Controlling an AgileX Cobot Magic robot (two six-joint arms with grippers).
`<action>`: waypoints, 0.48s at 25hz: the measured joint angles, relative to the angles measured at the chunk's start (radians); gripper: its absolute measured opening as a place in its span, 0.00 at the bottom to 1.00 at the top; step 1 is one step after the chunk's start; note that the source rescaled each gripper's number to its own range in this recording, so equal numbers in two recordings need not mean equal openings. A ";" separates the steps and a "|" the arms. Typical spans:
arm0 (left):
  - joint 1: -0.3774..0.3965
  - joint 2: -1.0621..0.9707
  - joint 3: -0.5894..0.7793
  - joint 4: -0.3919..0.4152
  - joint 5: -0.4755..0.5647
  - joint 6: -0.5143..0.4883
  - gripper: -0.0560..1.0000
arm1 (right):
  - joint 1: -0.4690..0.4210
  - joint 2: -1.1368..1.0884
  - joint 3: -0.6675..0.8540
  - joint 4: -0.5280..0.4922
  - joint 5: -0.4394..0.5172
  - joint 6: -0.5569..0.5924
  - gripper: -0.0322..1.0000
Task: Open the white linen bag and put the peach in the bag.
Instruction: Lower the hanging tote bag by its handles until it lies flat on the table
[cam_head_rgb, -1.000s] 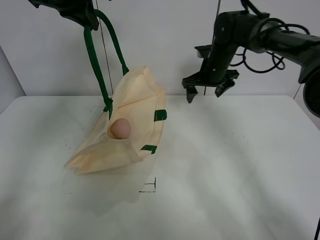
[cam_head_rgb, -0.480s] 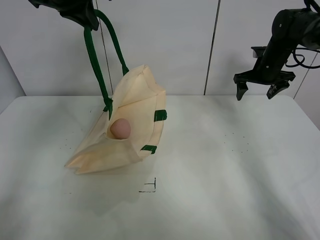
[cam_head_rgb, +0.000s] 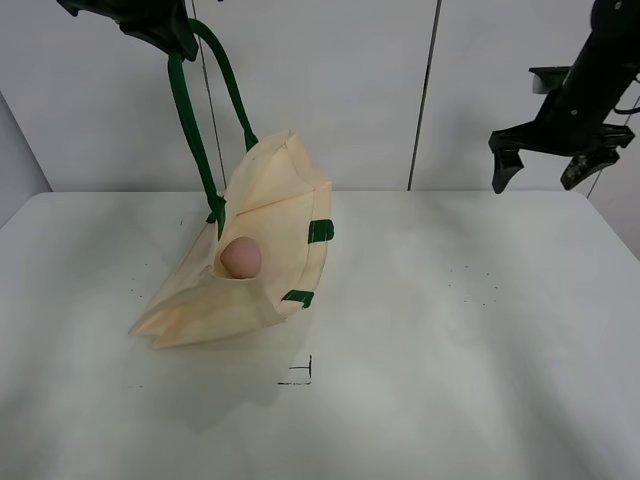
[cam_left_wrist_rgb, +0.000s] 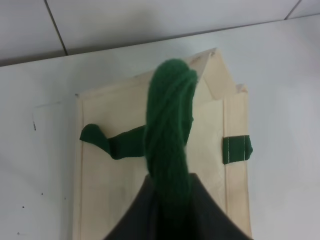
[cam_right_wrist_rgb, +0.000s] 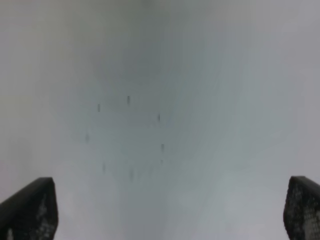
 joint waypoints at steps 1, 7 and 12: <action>0.000 0.000 0.000 -0.001 0.000 0.000 0.05 | 0.000 -0.066 0.058 0.000 0.000 -0.004 1.00; 0.000 0.000 0.000 -0.001 0.000 0.000 0.05 | 0.000 -0.489 0.480 0.000 0.001 -0.029 1.00; 0.000 0.000 0.000 -0.001 0.000 0.000 0.05 | 0.000 -0.866 0.796 0.000 0.002 -0.030 1.00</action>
